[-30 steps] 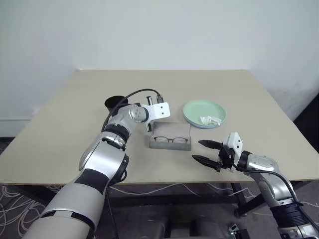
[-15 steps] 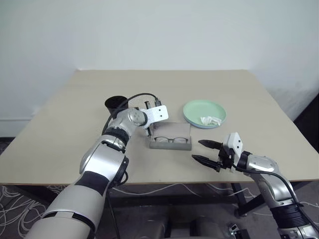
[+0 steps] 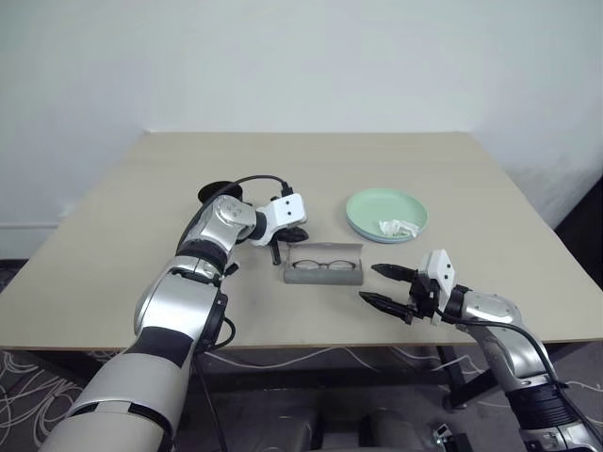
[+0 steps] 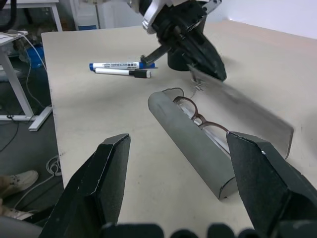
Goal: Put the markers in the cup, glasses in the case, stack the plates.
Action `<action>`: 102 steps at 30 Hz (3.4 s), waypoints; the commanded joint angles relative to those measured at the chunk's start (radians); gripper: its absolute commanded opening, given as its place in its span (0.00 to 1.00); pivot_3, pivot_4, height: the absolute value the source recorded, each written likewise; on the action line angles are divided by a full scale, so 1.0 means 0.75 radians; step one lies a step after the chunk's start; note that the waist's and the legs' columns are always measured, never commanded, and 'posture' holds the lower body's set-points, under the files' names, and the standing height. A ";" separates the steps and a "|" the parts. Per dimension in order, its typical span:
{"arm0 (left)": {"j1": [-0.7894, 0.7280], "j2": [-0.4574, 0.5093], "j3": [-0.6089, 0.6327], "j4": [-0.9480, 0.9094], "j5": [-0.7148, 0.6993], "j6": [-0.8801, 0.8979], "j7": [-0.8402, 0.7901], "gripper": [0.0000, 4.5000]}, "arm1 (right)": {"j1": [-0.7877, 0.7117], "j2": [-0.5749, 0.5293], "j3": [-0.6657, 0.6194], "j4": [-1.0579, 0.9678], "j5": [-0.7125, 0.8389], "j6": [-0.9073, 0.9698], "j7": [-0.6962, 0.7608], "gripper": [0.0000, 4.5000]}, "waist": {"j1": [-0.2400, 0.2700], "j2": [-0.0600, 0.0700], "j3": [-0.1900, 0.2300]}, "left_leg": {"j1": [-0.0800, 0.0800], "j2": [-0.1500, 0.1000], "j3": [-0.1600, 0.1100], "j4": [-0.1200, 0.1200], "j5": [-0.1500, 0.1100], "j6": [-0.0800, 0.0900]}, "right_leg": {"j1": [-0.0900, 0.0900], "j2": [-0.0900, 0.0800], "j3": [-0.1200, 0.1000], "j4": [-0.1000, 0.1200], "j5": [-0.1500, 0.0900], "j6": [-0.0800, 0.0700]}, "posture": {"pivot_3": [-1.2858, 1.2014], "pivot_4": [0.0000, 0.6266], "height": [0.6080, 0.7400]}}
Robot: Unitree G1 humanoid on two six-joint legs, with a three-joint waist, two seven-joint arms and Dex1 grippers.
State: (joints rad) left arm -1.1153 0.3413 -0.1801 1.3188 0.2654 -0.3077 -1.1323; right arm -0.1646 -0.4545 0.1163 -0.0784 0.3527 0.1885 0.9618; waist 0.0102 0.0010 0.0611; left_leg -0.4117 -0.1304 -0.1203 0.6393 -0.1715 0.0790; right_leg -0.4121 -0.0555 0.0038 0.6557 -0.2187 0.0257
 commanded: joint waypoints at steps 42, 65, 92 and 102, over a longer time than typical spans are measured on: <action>-0.023 -0.061 -0.144 0.008 0.130 -0.055 0.507 0.00 | -0.074 -0.044 -0.062 0.077 -0.067 -0.032 -0.089 0.75 | 0.001 0.000 0.000 | 0.000 0.000 0.001 0.002 0.000 0.000 | 0.000 0.001 0.003 0.001 0.001 0.001 | 0.52 0.00 0.98; 0.285 0.026 0.009 -0.424 -0.178 0.026 -0.168 0.00 | -0.141 -0.028 -0.040 0.183 -0.108 -0.084 -0.081 0.75 | -0.003 0.001 0.000 | 0.001 0.000 0.000 0.001 0.000 0.000 | 0.000 0.001 0.009 0.001 0.001 0.001 | 0.52 0.00 0.98; 0.930 0.381 0.249 -1.703 -0.370 1.165 0.382 0.66 | -0.208 -0.008 -0.024 0.251 -0.107 -0.090 -0.023 0.75 | -0.005 0.003 0.000 | 0.003 0.000 0.002 -0.003 0.000 0.000 | -0.004 0.003 0.014 0.002 0.001 -0.005 | 0.52 0.00 0.98; 0.930 0.440 0.245 -1.693 -0.410 1.363 0.421 0.66 | -0.190 -0.006 -0.026 0.235 -0.103 -0.082 -0.024 0.75 | 0.000 0.003 0.000 | 0.003 0.000 0.002 -0.013 0.001 -0.003 | -0.011 0.003 0.015 0.002 0.001 -0.005 | 0.52 0.00 0.98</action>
State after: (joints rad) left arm -0.3854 0.6626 -0.0120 0.0565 -0.0251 0.7015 -0.8313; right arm -0.3010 -0.4549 0.1130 0.1290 0.2713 0.1415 0.9416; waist 0.0104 0.0036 0.0609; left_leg -0.4098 -0.1300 -0.1187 0.6296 -0.1705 0.0770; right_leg -0.4204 -0.0529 0.0151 0.6573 -0.2176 0.0218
